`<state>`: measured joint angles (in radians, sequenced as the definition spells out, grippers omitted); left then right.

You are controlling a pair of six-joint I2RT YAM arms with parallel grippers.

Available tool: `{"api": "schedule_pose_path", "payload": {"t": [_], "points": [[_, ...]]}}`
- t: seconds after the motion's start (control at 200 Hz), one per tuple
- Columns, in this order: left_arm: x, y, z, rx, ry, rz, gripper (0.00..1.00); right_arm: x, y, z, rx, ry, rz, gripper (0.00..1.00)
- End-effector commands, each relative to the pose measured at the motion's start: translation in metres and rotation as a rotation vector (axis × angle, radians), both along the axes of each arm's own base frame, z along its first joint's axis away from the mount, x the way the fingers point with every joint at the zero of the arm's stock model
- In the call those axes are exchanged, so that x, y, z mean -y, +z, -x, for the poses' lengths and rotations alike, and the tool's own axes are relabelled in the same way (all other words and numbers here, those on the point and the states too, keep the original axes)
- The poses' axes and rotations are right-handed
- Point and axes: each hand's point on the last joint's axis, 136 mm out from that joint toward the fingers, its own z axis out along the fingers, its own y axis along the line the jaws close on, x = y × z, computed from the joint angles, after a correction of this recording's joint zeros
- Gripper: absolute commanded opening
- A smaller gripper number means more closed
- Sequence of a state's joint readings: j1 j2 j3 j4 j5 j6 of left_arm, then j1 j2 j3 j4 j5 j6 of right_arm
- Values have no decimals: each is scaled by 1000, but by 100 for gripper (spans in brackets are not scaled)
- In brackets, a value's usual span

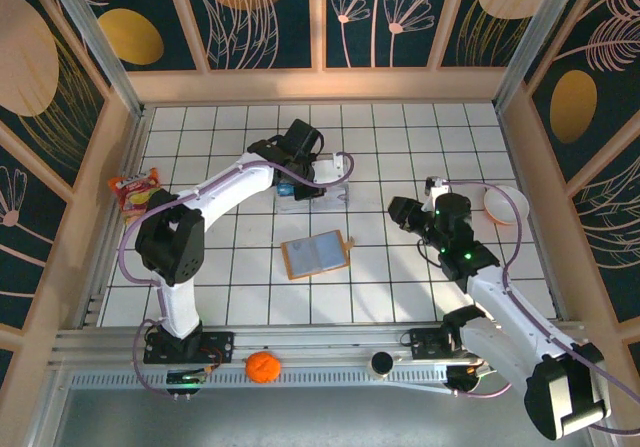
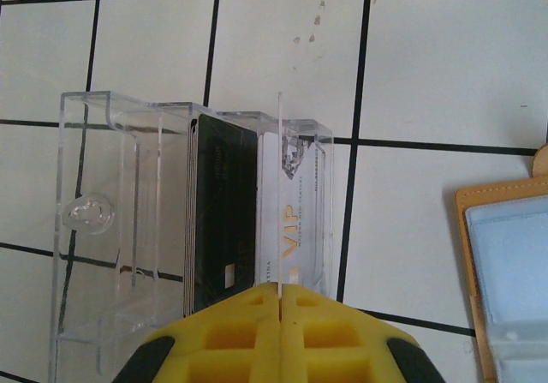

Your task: Take the credit cards out of the card holder

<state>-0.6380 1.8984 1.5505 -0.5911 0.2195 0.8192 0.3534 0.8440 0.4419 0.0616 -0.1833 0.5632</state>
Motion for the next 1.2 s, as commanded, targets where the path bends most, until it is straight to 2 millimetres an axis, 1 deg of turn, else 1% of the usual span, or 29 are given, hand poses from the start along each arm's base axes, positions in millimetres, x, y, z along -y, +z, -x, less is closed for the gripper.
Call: {"api": "schedule_pose_path", "payload": {"t": [0.0,0.09,0.325,0.525,0.681,0.911,1.191], "points": [[4,-12,5,-13,-59,-23,0,3,-6,-1,-18,-10,-2,34],[7,-21,8,-21,-70,-30,0,3,-8,-2,-24,-12,-1,34],[13,-35,5,2,-68,-45,0,3,-9,-3,-29,-9,-6,34],[8,-48,-1,29,-41,-95,0,3,-7,-3,-27,-6,-10,34],[6,-51,-8,53,-22,-114,0,3,-7,-3,-27,-4,-12,34],[2,-61,-8,50,-21,-147,0,3,-7,-3,-28,-2,-15,34],[1,-61,-10,59,10,-156,0,2,-7,-3,-29,5,-24,34]]}}
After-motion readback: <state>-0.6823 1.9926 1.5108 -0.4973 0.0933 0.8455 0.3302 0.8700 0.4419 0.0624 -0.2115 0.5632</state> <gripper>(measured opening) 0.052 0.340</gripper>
